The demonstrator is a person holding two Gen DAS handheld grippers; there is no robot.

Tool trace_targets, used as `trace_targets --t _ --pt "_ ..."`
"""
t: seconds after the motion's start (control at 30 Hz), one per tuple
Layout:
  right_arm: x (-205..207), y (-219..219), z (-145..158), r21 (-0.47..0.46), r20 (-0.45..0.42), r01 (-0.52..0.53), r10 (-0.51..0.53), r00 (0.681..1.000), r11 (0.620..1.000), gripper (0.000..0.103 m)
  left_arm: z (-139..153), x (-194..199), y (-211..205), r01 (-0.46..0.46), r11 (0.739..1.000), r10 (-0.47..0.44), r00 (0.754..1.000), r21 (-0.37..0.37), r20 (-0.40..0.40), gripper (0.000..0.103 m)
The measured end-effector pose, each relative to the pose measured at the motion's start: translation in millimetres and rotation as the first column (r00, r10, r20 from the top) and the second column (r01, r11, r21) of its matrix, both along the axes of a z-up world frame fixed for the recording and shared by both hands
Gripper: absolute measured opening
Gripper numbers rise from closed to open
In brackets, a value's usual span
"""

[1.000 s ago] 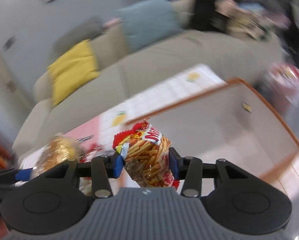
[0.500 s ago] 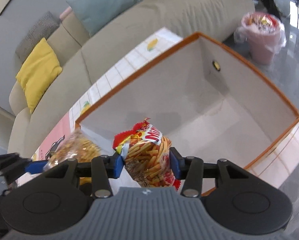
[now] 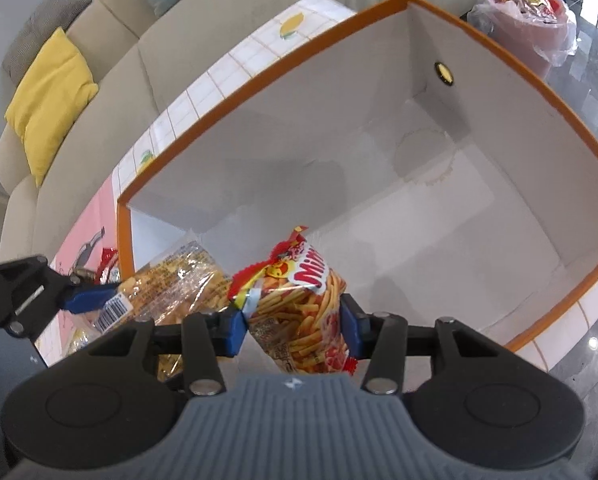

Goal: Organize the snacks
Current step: 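Carry both bags over the orange box and open both tools to drop them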

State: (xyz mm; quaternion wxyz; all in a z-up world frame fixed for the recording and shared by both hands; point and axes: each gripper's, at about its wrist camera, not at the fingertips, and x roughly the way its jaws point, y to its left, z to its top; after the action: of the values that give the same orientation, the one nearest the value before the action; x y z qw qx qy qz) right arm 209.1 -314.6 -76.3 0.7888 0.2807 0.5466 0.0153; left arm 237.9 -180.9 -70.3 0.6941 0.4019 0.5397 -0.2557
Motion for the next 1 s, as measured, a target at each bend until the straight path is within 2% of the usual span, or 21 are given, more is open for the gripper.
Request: trace_targets --t 0.13,0.23,0.37,0.73,0.87,1.0 --pt "5 -1 -3 -0.007 -0.008 -0.003 0.003 1.0 1.0 0.047 5 2 0 -0.003 0.998 0.0 0.999 -0.06 -0.038 0.088" --pt "6 1 -4 0.0 -0.01 -0.005 0.005 1.0 1.0 0.048 8 -4 -3 0.009 0.998 -0.01 1.0 -0.063 -0.022 0.088" --pt "10 2 -4 0.02 -0.01 -0.025 0.025 1.0 0.999 0.056 14 -7 -2 0.0 0.997 -0.001 1.0 -0.075 -0.015 0.088" --pt "7 -2 -4 0.06 0.019 -0.008 0.007 1.0 0.998 0.058 42 -12 17 -0.056 0.985 0.056 0.998 -0.163 -0.005 0.088" --pt "-4 -7 7 0.079 0.108 0.017 -0.026 0.994 0.997 0.071 51 -17 19 -0.063 0.984 0.066 0.998 -0.167 0.017 0.087" --pt "-27 -14 22 0.106 0.256 0.037 -0.064 0.964 0.994 0.072 69 -29 28 -0.059 0.981 0.071 0.996 -0.183 0.059 0.087"
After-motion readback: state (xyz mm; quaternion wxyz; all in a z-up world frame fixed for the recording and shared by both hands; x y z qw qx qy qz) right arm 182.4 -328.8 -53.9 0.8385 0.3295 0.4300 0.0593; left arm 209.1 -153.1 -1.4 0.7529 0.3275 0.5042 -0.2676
